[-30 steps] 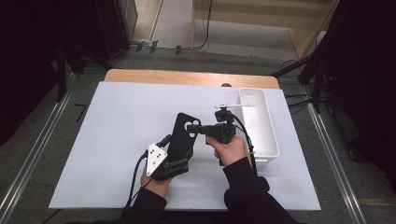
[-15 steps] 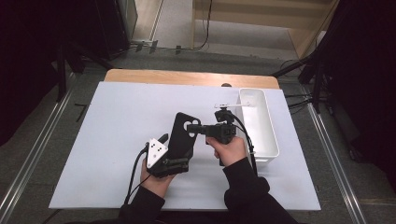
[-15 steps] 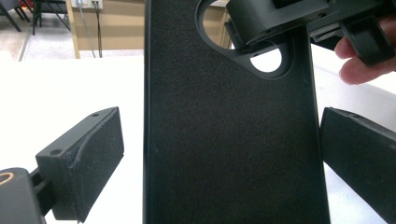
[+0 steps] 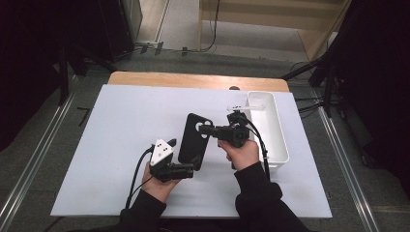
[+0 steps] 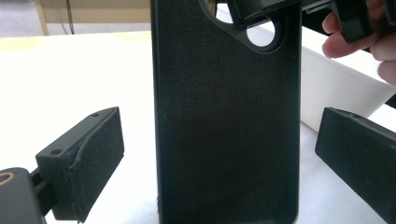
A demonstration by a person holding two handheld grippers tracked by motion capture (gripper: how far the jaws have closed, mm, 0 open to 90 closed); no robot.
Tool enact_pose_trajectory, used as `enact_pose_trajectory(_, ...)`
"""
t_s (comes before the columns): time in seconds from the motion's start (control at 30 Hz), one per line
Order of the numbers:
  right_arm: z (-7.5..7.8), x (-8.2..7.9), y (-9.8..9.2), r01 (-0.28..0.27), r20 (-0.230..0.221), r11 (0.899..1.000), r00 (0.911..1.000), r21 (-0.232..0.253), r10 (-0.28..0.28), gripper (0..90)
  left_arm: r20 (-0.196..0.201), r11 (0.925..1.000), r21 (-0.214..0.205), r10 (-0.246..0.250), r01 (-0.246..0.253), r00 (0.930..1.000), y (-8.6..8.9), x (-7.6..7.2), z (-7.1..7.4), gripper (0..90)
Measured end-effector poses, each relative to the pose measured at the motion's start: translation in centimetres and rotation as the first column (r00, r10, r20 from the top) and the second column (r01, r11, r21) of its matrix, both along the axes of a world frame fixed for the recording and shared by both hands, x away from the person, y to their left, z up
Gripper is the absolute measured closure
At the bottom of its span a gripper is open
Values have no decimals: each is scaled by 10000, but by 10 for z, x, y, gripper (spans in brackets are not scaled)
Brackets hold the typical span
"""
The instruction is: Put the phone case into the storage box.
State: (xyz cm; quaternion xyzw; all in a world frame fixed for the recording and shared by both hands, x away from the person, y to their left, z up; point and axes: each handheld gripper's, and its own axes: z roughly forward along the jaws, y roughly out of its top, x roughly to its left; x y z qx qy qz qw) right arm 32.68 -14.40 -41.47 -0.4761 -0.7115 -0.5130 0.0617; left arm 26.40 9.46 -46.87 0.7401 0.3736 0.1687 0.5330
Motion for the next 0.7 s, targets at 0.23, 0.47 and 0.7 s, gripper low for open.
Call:
enact_pose_trajectory(0.23, 3, -4, -6, 43, 917, 9986, 9958, -518, 4, 751, -598, 9962, 152, -851, 862, 9946, 5, 6, 4, 14)
enact_pose_trajectory(0.47, 6, -8, -9, -151, 1416, 9964, 9896, -835, 269, 751, -921, 9895, 323, -1371, 1406, 9863, 10, 11, 9, 67)
enact_pose_trajectory(0.7, 6, -11, -11, -499, 1832, 9912, 9804, -1225, 720, 752, -960, 9797, 420, -1914, 1961, 9768, 22, 18, 14, 135)
